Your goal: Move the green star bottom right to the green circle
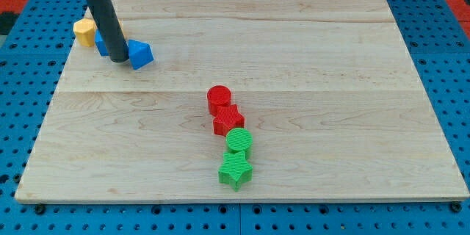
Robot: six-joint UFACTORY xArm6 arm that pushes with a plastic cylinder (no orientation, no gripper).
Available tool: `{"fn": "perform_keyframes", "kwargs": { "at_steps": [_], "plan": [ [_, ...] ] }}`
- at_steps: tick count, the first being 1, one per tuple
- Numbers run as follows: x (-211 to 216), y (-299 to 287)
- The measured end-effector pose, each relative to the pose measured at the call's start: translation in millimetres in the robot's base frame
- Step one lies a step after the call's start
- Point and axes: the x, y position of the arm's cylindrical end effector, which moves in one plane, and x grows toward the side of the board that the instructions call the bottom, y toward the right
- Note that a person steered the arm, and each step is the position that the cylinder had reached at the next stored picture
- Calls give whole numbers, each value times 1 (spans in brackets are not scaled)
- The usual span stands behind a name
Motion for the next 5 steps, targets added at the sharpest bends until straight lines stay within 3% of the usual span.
{"fn": "perform_keyframes", "kwargs": {
  "at_steps": [1, 4, 5],
  "plan": [
    [24, 14],
    [30, 25],
    [68, 25]
  ]
}}
